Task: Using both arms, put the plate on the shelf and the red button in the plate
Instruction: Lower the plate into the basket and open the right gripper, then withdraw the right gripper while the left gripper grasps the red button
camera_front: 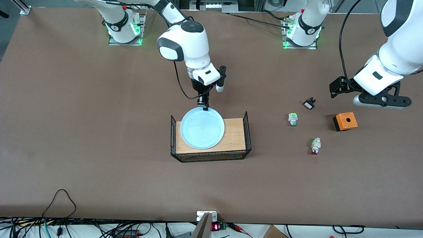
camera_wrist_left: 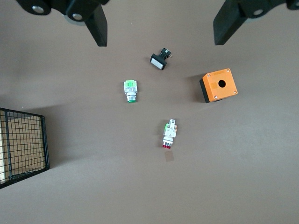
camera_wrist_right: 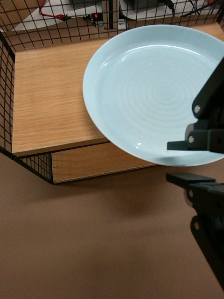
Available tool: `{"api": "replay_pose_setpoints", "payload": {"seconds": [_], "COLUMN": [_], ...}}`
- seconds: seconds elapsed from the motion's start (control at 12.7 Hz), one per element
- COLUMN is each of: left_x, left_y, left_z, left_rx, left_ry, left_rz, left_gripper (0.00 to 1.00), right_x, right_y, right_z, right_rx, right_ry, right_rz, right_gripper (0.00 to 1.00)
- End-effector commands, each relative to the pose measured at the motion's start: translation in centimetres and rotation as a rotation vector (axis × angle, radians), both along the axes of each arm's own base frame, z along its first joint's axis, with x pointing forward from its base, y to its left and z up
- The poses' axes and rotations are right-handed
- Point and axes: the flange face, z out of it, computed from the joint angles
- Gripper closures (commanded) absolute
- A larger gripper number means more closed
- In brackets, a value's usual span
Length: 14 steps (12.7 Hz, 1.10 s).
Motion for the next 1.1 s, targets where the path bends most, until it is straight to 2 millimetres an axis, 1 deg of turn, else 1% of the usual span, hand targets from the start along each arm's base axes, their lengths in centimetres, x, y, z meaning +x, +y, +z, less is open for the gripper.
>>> {"api": "replay_pose_setpoints", "payload": {"seconds": [0.0,0.08,0.16,0.24,0.31,0.39,0.47,0.55,0.63,0.71,0.79,0.87,0.94,1.02], "left_x": [0.0,0.1,0.4,0.4,1.0,2.1,3.2,4.4,5.7,6.8,8.0,9.0,9.7,10.1], "left_y": [-0.1,-0.1,0.1,1.1,1.9,2.1,2.5,2.8,3.2,3.4,4.0,5.2,5.9,6.5], "left_z": [0.3,-0.1,-1.0,-2.6,-4.8,-8.0,-11.0,-13.7,-16.2,-18.5,-21.3,-24.0,-27.3,-29.8], "left_rx": [-0.016,-0.016,-0.013,-0.008,-0.003,0.007,0.017,0.023,0.047,0.06,0.046,0.034,0.018,0.009], "left_ry": [0.013,0.018,0.037,0.092,0.152,0.202,0.224,0.215,0.191,0.168,0.133,0.111,0.094,0.073], "left_rz": [0.0,0.0,0.005,0.016,0.029,0.029,0.028,0.028,0.007,-0.031,-0.051,-0.062,-0.104,-0.125], "left_gripper": [0.0,0.0,0.0,0.0,0.0,0.0,0.0,0.0,0.0,0.0,0.0,0.0,0.0,0.0], "right_x": [0.5,0.7,0.9,1.4,2.4,3.4,4.3,5.1,6.3,8.1,9.2,10.1,11.0,11.6], "right_y": [-0.1,-0.7,-1.3,-1.9,-3.2,-4.9,-6.9,-9.1,-12.0,-15.6,-18.6,-21.1,-24.0,-26.5], "right_z": [2.4,4.0,5.2,7.4,8.9,10.7,12.1,14.1,15.4,16.5,17.7,18.3,18.5,19.2], "right_rx": [0.015,0.019,0.015,0.038,0.054,0.046,0.047,0.073,0.085,0.109,0.144,0.173,0.2,0.219], "right_ry": [-0.039,-0.042,-0.03,0.0,0.053,0.081,0.116,0.151,0.175,0.192,0.203,0.232,0.263,0.27], "right_rz": [-0.006,-0.029,-0.065,-0.124,-0.198,-0.232,-0.286,-0.351,-0.415,-0.487,-0.549,-0.606,-0.676,-0.73], "right_gripper": [0.0,0.0,0.0,0.0,0.0,0.0,0.0,0.0,0.0,0.0,0.0,0.0,0.0,0.0]}}
